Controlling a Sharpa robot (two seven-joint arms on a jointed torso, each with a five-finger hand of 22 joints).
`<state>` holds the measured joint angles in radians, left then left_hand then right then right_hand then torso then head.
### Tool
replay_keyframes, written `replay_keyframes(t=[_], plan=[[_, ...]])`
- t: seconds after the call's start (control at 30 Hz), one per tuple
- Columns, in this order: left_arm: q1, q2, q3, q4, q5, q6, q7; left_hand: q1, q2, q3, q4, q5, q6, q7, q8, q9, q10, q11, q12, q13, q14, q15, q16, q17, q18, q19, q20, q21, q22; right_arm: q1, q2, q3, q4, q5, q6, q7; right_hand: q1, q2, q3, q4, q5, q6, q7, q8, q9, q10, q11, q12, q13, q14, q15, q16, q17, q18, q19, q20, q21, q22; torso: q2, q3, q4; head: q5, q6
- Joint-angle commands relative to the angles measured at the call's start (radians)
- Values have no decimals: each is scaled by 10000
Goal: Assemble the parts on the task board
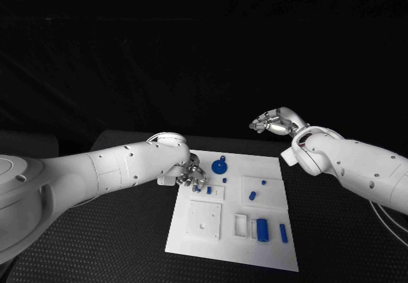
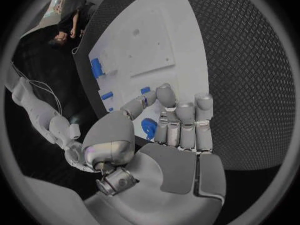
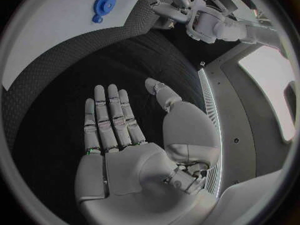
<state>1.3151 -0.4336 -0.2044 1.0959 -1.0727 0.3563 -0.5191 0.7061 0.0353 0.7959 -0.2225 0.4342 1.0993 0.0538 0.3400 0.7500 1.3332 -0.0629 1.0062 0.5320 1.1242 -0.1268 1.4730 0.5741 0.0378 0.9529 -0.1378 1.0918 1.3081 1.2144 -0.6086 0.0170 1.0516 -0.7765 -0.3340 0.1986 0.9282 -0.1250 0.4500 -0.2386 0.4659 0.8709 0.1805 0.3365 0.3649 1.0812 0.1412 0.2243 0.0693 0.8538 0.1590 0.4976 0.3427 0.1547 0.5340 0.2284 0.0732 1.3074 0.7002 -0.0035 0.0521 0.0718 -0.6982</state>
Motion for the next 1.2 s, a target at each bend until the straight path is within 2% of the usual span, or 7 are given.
replay_keyframes(t=[0.03,0.5,1.2], plan=[[-4,52,-7,-32,-293,-105,124,-9,95,834,-521,-7,1277,-598,542,65,604,-494,54,24,652,-532,73,25,203,103,-1259,63,149,-4,16,4,11,-10,108,58,-8,10,19,62,63,-40,15,-54,-10,21,37,-68,3,-67,33,-20,-14,159,-87,0,-30,223,-4,2,4,-2,-9],[-64,150,-158,-102,-284,88,165,56,28,811,-474,-130,1444,-656,639,277,764,-535,176,79,745,-493,159,82,226,164,-1263,103,149,-4,17,4,22,-10,108,59,-13,11,17,68,99,-41,15,-54,-10,22,37,-72,3,-68,34,-19,-15,159,-88,0,-29,223,-5,-1,5,-10,-46],[-112,165,-171,-140,-460,-51,216,102,31,811,-443,-128,1468,-673,663,341,767,-554,209,97,767,-484,175,96,236,186,-1263,115,147,-4,14,4,32,-10,108,66,-27,8,9,81,128,-41,16,-54,-9,25,38,-77,3,-69,35,-18,-17,157,-90,2,-28,223,-6,1,6,-20,-63]])
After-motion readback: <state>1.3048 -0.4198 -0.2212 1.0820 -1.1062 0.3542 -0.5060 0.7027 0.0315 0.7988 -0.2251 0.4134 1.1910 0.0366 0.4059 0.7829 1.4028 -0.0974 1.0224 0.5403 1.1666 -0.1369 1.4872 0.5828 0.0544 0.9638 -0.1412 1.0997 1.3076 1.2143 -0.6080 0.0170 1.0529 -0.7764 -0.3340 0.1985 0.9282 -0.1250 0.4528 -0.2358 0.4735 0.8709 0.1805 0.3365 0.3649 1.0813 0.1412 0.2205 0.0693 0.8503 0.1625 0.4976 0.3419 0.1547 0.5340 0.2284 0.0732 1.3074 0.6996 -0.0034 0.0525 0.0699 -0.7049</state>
